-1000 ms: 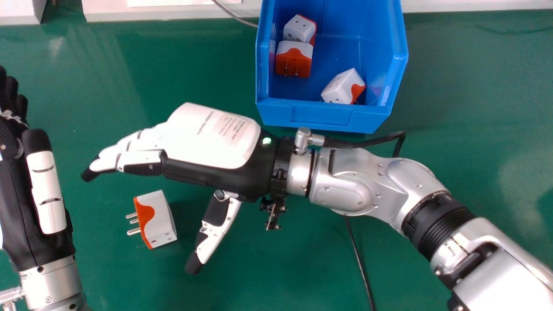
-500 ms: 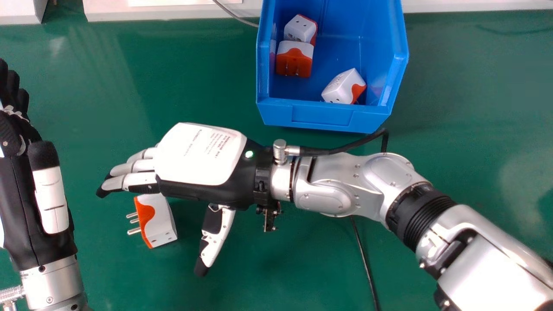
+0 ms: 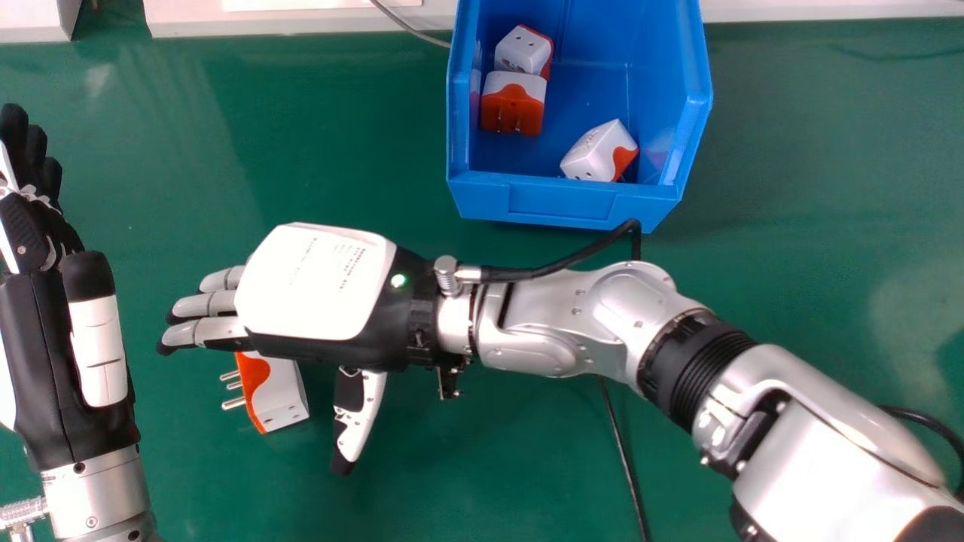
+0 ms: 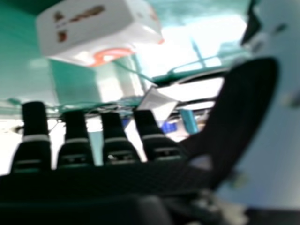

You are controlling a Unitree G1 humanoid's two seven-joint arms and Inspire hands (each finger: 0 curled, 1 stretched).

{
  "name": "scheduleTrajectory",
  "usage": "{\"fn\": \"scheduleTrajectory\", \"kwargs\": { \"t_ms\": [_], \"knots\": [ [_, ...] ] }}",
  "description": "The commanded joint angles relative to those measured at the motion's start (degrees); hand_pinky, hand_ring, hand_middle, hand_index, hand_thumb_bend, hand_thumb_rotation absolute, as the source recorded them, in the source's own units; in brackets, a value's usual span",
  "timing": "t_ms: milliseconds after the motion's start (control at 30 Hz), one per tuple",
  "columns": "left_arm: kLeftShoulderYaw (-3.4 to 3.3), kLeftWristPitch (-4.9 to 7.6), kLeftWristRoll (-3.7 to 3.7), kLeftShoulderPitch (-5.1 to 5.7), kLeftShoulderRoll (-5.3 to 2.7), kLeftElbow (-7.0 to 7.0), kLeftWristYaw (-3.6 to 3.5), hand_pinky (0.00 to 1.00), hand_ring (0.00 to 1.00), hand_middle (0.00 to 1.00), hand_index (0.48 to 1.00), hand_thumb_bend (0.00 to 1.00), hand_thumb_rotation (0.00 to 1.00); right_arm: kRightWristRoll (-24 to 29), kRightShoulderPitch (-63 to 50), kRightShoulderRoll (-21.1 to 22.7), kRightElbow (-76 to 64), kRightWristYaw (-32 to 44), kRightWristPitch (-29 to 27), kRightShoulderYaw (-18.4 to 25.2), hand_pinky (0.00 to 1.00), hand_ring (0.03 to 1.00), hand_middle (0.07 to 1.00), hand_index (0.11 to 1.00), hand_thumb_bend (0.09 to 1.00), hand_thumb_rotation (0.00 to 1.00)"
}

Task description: Pick all objects and put in blue box

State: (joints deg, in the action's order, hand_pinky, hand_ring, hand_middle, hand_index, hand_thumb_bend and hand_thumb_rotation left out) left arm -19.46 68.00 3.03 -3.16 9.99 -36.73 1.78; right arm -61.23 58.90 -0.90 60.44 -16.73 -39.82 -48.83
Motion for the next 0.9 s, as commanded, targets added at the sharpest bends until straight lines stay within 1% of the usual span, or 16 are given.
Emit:
{"fn": "scheduleTrajectory", "kwargs": {
  "t_ms": [0, 167, 233, 333, 500, 567, 733, 833, 867],
  "knots": [
    [-0.13, 0.14, 0.14, -0.27, 0.32, 0.37, 0.25, 1.0, 1.0, 1.0, 0.938, 0.75, 1.0, 0.49, 2.9, -1.3, 0.12, -1.51, 0.48, -0.05, 0.75, 0.876, 0.904, 0.884, 1.0, 0.39],
    [-0.1, 0.13, 0.1, -0.2, 0.23, 0.68, 0.28, 1.0, 1.0, 1.0, 0.937, 0.74, 1.0, 0.07, 3.74, -1.96, 1.02, -2.41, 1.3, -0.96, 0.75, 0.878, 0.908, 0.885, 1.0, 0.38],
    [-0.11, 0.35, 0.25, -0.3, 0.31, 0.35, 0.19, 1.0, 1.0, 1.0, 0.937, 0.74, 1.0, -0.2, 4.07, -2.26, 1.63, -2.93, 1.76, -1.46, 0.74, 0.88, 0.91, 0.885, 1.0, 0.38],
    [-0.11, 0.52, 0.2, -0.44, 0.29, 0.08, 0.19, 1.0, 1.0, 1.0, 0.937, 0.74, 1.0, -0.26, 4.81, -3.08, 3.03, -3.42, 2.68, -2.01, 0.74, 0.882, 0.914, 0.888, 1.0, 0.38],
    [0.09, 0.39, -0.02, -0.55, 0.11, 0.16, 0.22, 1.0, 1.0, 1.0, 0.937, 0.75, 1.0, 0.67, 5.77, -4.6, 5.06, -2.21, 3.53, -2.11, 0.74, 0.888, 0.919, 0.894, 1.0, 0.38],
    [0.13, 0.49, -0.06, -0.62, 0.23, -0.05, 0.14, 1.0, 1.0, 1.0, 0.937, 0.75, 1.0, 0.4, 6.19, -5.77, 6.05, -1.93, 4.96, -2.45, 0.74, 0.893, 0.923, 0.898, 1.0, 0.38],
    [0.08, 0.45, -0.2, -0.45, 0.33, 0.15, 0.18, 1.0, 1.0, 1.0, 0.937, 0.77, 1.0, 0.29, 6.71, -7.32, 7.52, -1.2, 6.75, -2.95, 0.74, 0.894, 0.927, 0.902, 1.0, 0.37],
    [0.07, 0.47, -0.3, -0.44, 0.3, 0.31, 0.22, 1.0, 1.0, 1.0, 0.937, 0.78, 1.0, 0.43, 7.1, -8.33, 8.68, 1.21, 6.85, -3.33, 0.74, 0.893, 0.928, 0.901, 1.0, 0.37],
    [0.06, 0.6, -0.26, -0.5, 0.34, 0.09, 0.18, 1.0, 1.0, 1.0, 0.936, 0.78, 1.0, 0.37, 7.24, -8.62, 9.06, 2.04, 6.81, -3.58, 0.75, 0.893, 0.929, 0.901, 1.0, 0.36]
  ]
}}
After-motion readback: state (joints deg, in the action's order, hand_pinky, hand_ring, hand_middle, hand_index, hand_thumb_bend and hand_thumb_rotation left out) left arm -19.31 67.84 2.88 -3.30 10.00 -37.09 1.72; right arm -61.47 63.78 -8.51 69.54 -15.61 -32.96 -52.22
